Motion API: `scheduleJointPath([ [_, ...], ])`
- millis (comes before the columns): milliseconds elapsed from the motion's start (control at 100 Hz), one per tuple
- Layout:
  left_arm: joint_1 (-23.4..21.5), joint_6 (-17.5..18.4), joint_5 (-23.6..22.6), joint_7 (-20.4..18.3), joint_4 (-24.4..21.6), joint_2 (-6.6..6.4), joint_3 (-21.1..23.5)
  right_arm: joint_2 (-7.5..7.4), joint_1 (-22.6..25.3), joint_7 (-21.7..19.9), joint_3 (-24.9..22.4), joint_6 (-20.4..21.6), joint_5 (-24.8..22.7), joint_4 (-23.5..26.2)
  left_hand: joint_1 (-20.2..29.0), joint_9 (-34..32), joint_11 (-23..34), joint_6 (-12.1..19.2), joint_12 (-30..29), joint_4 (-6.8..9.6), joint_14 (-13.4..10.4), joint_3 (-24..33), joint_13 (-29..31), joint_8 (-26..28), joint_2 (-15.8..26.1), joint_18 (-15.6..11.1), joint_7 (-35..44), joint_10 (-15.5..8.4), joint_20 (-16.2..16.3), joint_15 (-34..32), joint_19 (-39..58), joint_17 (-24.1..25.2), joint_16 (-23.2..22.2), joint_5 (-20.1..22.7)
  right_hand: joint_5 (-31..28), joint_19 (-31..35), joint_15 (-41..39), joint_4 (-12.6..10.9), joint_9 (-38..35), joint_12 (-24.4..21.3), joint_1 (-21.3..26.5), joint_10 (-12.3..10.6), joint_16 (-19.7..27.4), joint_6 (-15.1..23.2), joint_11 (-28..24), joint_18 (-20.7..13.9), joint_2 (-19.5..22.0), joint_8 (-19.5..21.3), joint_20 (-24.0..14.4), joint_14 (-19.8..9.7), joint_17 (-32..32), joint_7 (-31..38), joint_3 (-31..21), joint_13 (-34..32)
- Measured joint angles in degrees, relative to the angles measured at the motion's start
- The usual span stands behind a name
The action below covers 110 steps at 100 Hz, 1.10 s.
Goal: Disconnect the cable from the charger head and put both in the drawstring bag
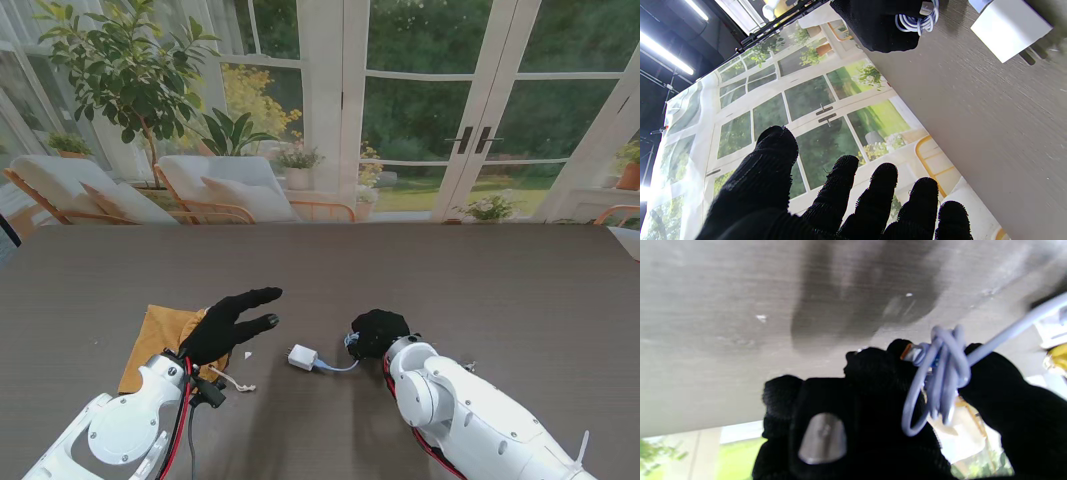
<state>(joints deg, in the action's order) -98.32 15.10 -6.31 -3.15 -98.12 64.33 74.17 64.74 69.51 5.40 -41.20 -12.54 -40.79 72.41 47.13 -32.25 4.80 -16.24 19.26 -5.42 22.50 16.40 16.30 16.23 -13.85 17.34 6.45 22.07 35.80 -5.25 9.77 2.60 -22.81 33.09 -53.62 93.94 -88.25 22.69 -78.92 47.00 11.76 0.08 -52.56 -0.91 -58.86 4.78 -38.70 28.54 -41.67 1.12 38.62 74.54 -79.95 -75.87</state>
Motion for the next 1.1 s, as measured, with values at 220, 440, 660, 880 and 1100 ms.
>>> scheduleJointPath([
  [220,0.02,-0.29,-0.01,0.04,-0.05,0.01,0.00,2.28,2.84,4.89,-3.22,-3.02,5.79,0.37,1.07,0.00,0.00,0.00,0.00,0.00,0.02,-0.19,0.02,0.00,0.22,0.00,0.00,0.01,0.00,0.00,0.00,0.00,0.00,0.00,-1.52,0.32,-0.63,-0.01,0.00,-0.04,-0.49,-0.46,-0.58,1.60,-0.71,-0.79,-0.18,0.97,-1.24,-0.50,0.00,0.00,-0.41,0.00],
  [440,0.28,-0.90,0.29,-0.08,0.02,0.01,-0.31,3.36,4.72,4.15,-5.68,-5.57,11.31,2.60,1.07,0.00,0.00,0.00,0.00,0.54,0.03,-0.22,0.02,0.00,0.22,0.00,0.00,0.01,0.00,0.00,0.00,0.00,0.00,0.00,-2.15,0.33,-0.63,-0.01,0.00,-0.05,-0.66,-1.04,-0.70,3.02,-0.73,-1.51,-0.55,1.45,-1.25,-1.06,0.00,0.00,-0.44,0.00],
  [660,0.87,-1.77,0.46,-0.07,0.56,0.02,-0.91,4.33,6.60,8.09,-7.50,-4.56,12.91,3.98,1.28,0.00,0.00,-0.10,-0.01,0.54,0.03,-0.87,0.02,0.00,0.22,-0.01,0.00,0.02,0.00,0.00,0.00,0.00,0.00,0.01,-2.16,0.33,-0.63,-0.01,0.00,-0.06,-0.37,-1.11,-0.77,3.46,-0.73,-1.87,-1.02,1.57,-1.25,-1.15,-0.02,0.00,-0.44,0.00],
  [880,3.23,-3.17,-0.13,-0.59,2.99,0.03,-2.26,4.87,8.54,10.79,-9.32,-2.88,13.91,6.43,1.80,0.00,0.00,-1.48,0.00,0.57,0.03,-0.87,0.02,0.00,0.22,-0.01,-0.19,0.04,0.00,0.00,0.00,0.00,0.00,0.01,-2.17,0.34,-0.67,0.00,0.00,-0.06,0.08,-1.14,-1.02,3.55,-0.73,-1.99,-1.10,1.67,-1.25,-1.19,-0.02,0.00,-0.44,0.00],
  [1100,6.24,-3.46,-3.88,-1.17,6.31,-0.09,-3.48,4.66,10.42,10.75,-10.98,-2.39,12.75,11.47,1.94,0.03,0.00,-2.76,-0.01,0.57,-0.01,4.65,-0.26,-0.67,-1.03,-0.01,-0.69,0.05,0.00,0.00,0.00,0.00,0.00,-0.02,-2.18,0.34,-0.78,0.01,0.00,-0.06,0.72,-1.18,-1.21,3.92,-0.74,-2.30,-2.31,2.10,-1.25,-1.27,-0.02,0.00,-0.44,0.00],
])
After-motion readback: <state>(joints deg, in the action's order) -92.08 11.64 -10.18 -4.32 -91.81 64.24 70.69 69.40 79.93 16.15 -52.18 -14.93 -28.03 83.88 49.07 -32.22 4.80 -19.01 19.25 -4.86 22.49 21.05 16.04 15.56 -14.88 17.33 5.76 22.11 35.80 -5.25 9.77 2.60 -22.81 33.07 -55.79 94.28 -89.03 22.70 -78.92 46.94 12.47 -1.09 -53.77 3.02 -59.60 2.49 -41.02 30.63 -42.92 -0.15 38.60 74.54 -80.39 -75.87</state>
